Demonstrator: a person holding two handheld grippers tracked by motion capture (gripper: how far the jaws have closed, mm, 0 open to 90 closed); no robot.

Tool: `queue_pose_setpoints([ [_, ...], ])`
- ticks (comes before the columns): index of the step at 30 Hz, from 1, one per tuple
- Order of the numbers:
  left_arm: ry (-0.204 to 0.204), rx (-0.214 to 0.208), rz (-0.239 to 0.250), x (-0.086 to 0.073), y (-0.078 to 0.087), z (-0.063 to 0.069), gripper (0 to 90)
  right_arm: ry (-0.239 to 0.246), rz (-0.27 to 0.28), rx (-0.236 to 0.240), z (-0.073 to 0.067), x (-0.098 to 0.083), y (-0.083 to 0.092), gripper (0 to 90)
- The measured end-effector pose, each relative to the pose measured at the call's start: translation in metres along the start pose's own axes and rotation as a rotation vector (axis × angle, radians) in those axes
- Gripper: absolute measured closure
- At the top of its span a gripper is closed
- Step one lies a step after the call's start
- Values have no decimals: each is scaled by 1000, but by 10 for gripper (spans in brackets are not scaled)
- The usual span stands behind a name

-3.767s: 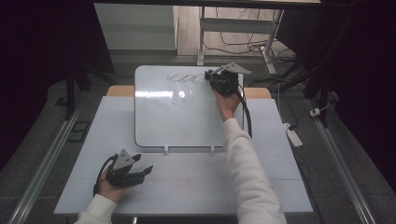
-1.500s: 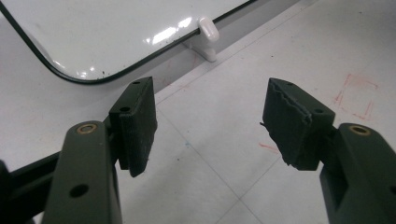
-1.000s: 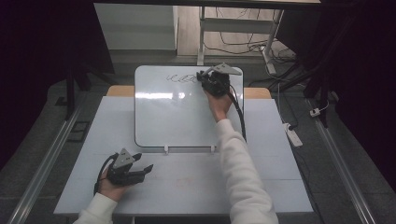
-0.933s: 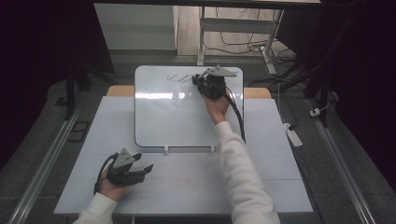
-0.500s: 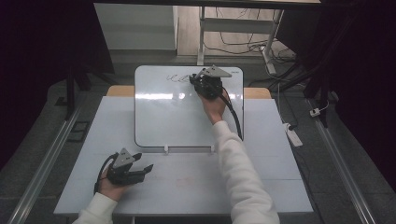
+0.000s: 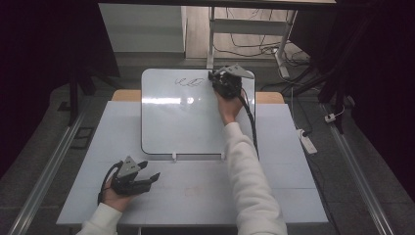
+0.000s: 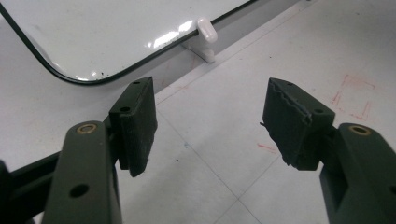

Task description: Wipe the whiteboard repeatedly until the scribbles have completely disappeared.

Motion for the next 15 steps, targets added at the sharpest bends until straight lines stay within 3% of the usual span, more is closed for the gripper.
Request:
queue_pose_setpoints([
  [1,1,-2,-1,0,0,0,355,-10,7,-12,5,2,2,776],
  [4,0,-5,-5,0,-2,-1,355,13,1,-10,2,0,3,776],
  [6,-2,-5,-6,0,-2,0,355,55,-32,33,-9,-5,0,777],
  [8,-1,-1,-2,0,-1,0,355,115,-52,39,-14,-6,0,777],
  [9,-3,-1,-3,0,-1,0,355,108,-45,30,-11,-4,1,777],
  [11,0,0,-2,0,0,0,355,41,-10,-29,7,2,7,776],
  [13,-1,-1,-1,0,0,0,355,-2,0,-36,17,4,10,777],
  [15,0,-4,-4,0,-2,-1,355,37,-5,-46,13,2,11,776],
])
Point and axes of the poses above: each handheld gripper's, and its own axes: y roughly backward along the jaws, x roughly out of its top, z roughly to its right, the point moved 6 cm from there along -y, roughly forward along the jaws, and after that the axes turned 4 degrees about -y, right-handed, at the moved point
